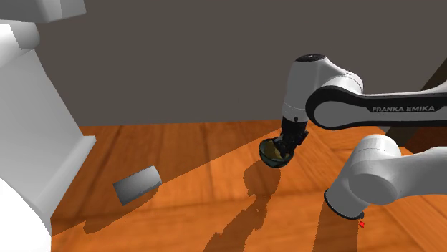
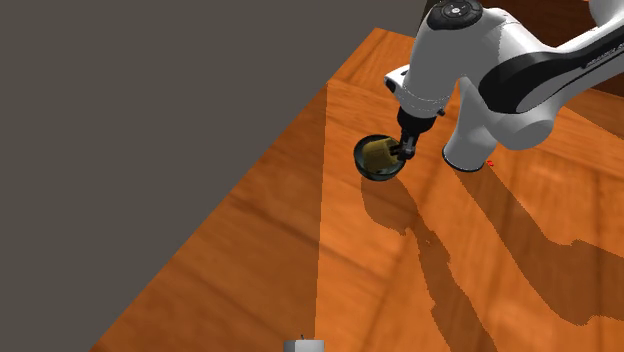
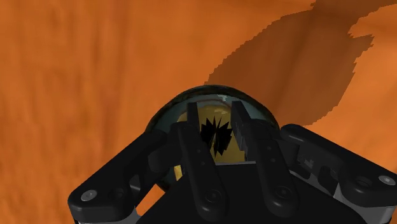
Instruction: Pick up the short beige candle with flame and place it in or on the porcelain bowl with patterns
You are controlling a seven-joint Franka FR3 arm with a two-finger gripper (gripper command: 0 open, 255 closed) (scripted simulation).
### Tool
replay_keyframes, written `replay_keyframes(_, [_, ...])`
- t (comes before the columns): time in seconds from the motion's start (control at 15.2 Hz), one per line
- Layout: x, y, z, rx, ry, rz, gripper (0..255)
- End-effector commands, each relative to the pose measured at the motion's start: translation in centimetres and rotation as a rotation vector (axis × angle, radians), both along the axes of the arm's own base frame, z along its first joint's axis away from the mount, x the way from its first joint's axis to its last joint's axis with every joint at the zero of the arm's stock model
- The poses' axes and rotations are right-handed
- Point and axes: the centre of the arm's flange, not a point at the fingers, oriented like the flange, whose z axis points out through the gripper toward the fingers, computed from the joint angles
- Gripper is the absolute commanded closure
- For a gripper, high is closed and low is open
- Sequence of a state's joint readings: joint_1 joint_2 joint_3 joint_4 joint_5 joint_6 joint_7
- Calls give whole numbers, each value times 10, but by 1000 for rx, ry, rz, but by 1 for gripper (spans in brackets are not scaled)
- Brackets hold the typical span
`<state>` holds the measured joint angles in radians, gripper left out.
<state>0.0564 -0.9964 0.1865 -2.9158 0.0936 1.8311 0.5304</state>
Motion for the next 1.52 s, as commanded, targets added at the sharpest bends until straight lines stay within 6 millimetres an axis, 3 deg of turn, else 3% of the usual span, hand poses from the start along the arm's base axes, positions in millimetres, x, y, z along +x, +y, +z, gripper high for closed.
replay_keyframes(0.0, [0,0,-1,0,-1,0,255])
replay_keyframes(0.26, [0,0,-1,0,-1,0,255])
replay_keyframes(0.33, [0,0,-1,0,-1,0,0])
replay_keyframes(0.66, [0,0,-1,0,-1,0,0])
replay_keyframes(0.92, [4,4,49,0,-1,0,0])
replay_keyframes(1.45, [4,4,49,0,-1,0,0])
